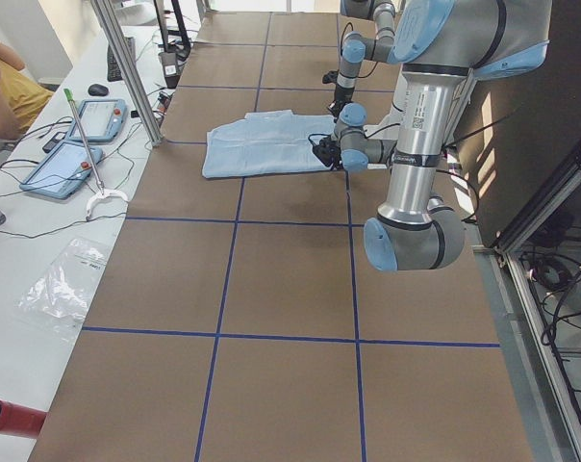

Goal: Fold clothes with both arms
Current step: 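Bring the left gripper down to the other near corner of the shirt, then grasp both near corners of the shirt with both grippers, then lift and fold the near edge with both grippers toward the collar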

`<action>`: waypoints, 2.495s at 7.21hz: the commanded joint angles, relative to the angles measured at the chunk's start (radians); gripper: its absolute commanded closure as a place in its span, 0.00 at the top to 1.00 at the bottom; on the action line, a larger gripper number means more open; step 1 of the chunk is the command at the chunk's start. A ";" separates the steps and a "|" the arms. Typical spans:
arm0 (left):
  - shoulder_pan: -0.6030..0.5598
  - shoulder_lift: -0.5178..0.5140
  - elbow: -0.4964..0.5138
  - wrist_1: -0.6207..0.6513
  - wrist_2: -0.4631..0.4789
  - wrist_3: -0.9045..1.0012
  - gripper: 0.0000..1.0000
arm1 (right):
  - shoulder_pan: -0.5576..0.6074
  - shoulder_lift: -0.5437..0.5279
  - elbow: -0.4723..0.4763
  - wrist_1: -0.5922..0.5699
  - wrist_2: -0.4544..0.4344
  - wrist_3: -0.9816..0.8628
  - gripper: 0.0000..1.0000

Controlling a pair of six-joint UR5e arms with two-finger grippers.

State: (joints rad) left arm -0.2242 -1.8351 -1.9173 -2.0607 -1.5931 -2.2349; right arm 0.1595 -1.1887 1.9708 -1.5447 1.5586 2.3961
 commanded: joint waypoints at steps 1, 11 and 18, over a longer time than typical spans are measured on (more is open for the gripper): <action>0.023 0.000 -0.003 0.010 0.002 -0.008 0.54 | 0.000 0.001 0.000 0.000 0.000 0.000 0.00; 0.082 0.002 0.000 0.011 0.004 -0.060 0.26 | 0.000 0.000 0.008 0.000 0.000 0.000 0.00; -0.010 -0.001 -0.195 0.096 -0.060 -0.039 0.00 | 0.069 0.004 0.115 -0.002 0.003 -0.002 0.00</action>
State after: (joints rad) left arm -0.1789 -1.8294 -2.0594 -1.9913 -1.6164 -2.2845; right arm 0.1880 -1.1887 2.0474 -1.5460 1.5552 2.3969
